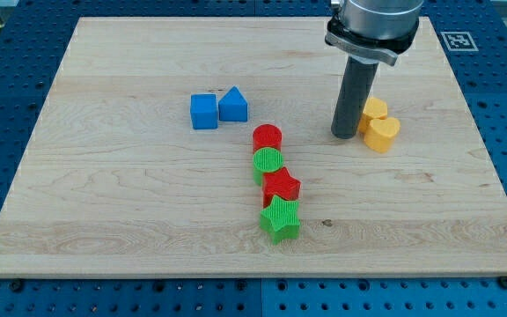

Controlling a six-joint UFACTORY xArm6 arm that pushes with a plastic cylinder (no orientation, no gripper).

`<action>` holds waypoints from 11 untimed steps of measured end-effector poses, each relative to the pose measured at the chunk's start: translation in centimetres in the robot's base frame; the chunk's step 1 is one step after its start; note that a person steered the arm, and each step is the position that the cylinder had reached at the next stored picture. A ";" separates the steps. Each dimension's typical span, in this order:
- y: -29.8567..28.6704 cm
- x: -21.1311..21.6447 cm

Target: Move the blue cube to the bottom of the blue triangle

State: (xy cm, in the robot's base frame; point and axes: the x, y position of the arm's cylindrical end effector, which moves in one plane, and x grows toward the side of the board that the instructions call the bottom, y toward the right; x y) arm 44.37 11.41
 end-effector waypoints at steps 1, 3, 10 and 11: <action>0.0 0.2; -0.1 1.2; -13.1 -3.1; -16.3 -8.5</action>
State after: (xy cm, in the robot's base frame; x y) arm 35.84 -4.84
